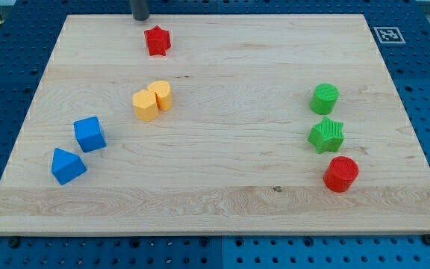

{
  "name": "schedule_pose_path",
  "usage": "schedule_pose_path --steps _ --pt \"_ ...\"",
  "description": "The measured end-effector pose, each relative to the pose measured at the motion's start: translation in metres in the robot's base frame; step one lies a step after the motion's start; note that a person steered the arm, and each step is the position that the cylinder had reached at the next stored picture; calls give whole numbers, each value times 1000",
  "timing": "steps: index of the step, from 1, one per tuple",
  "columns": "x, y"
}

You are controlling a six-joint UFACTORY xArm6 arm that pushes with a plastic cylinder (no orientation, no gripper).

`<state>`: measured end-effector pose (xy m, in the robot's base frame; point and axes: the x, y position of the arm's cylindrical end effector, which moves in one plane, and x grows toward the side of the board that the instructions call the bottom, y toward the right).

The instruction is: Move the red star into the yellow heart

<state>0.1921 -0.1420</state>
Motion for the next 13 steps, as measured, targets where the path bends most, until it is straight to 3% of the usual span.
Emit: schedule_pose_path --steps 2,4,7,11,13 --pt "1 23" --pt "56 31" --pt "125 93" --pt "78 62" --pt "78 61"
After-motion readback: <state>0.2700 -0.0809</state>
